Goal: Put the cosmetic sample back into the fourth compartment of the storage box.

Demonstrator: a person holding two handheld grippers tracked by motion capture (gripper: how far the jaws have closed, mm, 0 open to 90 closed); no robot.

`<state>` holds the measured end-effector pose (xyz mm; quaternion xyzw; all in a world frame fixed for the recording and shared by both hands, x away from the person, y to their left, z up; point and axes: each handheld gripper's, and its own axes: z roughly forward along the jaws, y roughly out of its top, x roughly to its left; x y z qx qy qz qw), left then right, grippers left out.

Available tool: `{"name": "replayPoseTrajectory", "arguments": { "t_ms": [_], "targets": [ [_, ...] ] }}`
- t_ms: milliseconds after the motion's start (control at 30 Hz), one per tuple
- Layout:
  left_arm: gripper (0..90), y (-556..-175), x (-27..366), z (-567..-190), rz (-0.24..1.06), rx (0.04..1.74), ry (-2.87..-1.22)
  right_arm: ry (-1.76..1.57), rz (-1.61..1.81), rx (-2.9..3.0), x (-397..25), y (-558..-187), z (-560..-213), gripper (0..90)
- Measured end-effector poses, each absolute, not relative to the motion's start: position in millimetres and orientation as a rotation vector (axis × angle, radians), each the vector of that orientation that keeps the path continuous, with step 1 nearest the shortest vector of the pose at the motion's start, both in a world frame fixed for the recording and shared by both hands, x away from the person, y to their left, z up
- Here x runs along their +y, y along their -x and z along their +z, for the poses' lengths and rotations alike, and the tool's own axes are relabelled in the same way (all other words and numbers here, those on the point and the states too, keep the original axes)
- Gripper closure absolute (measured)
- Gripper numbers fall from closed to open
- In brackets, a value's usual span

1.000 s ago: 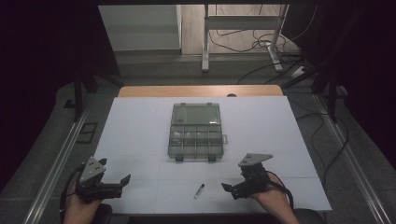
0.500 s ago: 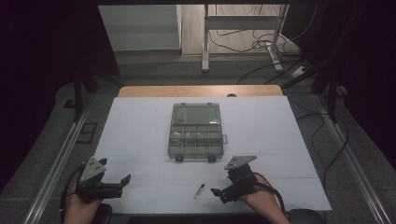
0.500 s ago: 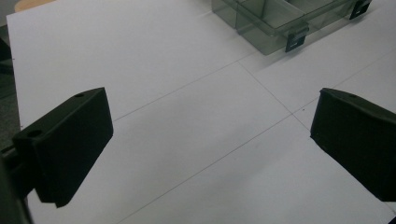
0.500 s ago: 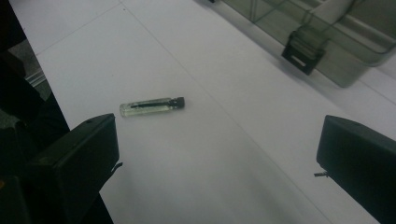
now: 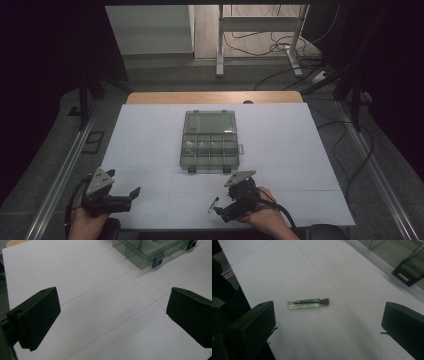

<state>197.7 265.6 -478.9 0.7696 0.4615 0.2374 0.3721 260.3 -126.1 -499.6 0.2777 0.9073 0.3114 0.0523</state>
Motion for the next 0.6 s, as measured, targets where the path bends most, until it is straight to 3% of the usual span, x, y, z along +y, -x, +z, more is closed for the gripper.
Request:
{"name": "replayPoseTrajectory", "arguments": {
  "t_ms": [200, 600],
  "targets": [
    [0.0, -198, 265, -479, 0.607, 1.179, -1.973, -0.817, 0.919, 2.784, -113, -259, -505, 2.0],
    [0.0, -199, 266, -479, 0.602, 1.171, -1.976, -0.756, 0.899, 2.798, -98, -256, -514, 23.8]
  ]
}}
